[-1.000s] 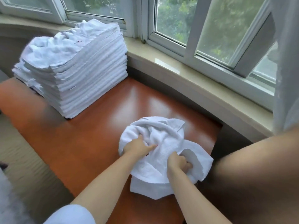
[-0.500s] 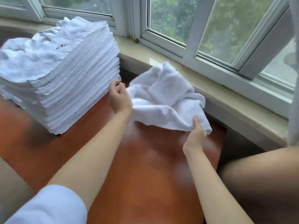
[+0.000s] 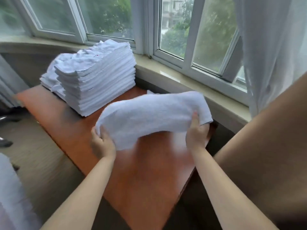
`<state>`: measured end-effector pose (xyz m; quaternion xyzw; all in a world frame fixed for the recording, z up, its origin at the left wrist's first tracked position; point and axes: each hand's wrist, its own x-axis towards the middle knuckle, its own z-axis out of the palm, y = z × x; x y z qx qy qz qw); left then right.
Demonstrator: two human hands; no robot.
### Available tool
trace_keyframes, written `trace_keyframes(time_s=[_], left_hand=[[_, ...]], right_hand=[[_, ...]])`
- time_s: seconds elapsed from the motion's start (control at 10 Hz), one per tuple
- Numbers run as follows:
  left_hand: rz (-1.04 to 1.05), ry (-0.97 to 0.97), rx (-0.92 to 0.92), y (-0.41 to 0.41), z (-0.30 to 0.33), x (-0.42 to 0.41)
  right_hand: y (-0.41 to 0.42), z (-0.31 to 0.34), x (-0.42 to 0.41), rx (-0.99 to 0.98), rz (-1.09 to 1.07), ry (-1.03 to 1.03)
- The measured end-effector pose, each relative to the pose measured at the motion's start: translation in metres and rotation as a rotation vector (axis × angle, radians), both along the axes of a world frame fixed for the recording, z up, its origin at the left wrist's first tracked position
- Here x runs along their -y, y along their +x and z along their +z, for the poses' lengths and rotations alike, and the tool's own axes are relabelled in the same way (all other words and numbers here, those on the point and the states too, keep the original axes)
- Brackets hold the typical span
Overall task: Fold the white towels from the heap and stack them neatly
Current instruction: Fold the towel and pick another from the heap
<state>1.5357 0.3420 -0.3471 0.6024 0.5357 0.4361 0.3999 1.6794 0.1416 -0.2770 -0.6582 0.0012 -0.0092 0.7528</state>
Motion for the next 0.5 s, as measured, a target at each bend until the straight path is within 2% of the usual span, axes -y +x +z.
trace_keyframes(time_s=[0.1,0.2,0.3,0.4,0.5], left_hand=[[-0.121,-0.614,-0.357,-0.052,-0.043,0.053],[-0.265,-0.956,-0.391,-0.094,-0.079,0.095],[-0.275,-0.741,-0.732,-0.106,-0.069,0.106],[-0.412,-0.619,-0.911,-0.106,-0.050,0.109],[-0.493,-0.555,-0.942,-0.101,-0.039,0.111]], right_hand=[[-0.045,-0.059,0.043,-0.427,0.128,-0.268],[-0.083,-0.105,0.079,-0.748,0.184,-0.425],[-0.099,-0.097,0.096,-0.785,0.024,-0.224],[-0.099,-0.096,0.094,-0.589,0.281,-0.909],[-0.100,-0.104,0.094,-0.700,0.182,-0.469]])
